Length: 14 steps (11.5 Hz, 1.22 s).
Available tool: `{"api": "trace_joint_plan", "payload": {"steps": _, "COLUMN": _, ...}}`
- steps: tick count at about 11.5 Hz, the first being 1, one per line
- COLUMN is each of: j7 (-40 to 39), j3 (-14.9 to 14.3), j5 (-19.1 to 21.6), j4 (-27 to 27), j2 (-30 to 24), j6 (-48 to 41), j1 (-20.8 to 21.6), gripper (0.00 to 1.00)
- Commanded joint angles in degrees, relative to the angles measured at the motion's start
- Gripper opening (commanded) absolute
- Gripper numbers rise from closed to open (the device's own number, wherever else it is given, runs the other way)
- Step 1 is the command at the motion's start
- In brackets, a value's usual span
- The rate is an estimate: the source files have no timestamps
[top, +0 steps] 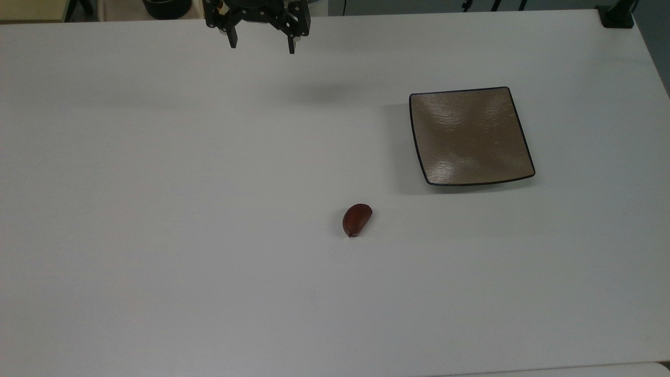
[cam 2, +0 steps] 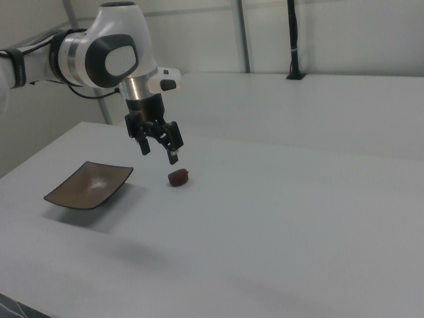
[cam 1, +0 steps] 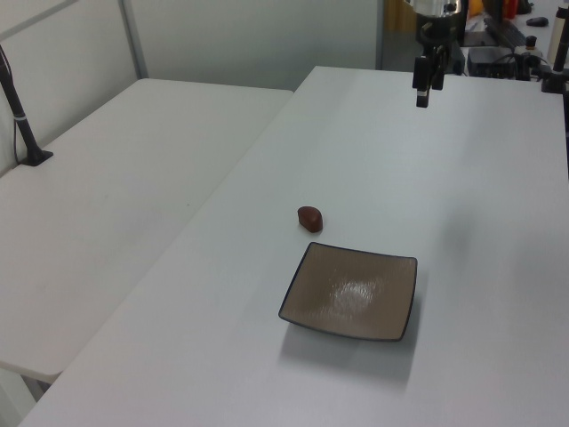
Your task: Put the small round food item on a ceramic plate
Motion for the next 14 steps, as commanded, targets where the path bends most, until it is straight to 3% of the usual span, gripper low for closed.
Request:
{"api": "trace_joint_plan", "payload": {"steps": 1, "j7": -1.1, "j3": -0.3, "j5": 0.9, "j4": -3.6, "j2": -2.3, "j6": 1.6, "j1": 0.5, "gripper": 1.0}}
{"api": "trace_joint_plan", "payload": {"steps": 8, "j7": -0.7, "j3": 0.1, "j5": 0.5, "j4": -3.4, "j2": -1.8, "j6": 2.1, "j1": 0.7, "gripper": 1.0}}
{"api": "trace_joint_plan", "payload": {"steps": 10, "j7": 1.4, "j3": 0.1, "j5": 0.5, "j4": -3.0, "j2": -0.5, "j6": 5.8, "j1": 0.8, "gripper": 1.0}}
{"api": "trace_joint_plan", "payload": {"steps": 14, "j7": 20.3, "j3": 0.1, "j5": 0.3, "j4": -2.1, "j2": 4.7, "j6": 18.1, "j1": 3.7, "gripper": 1.0}}
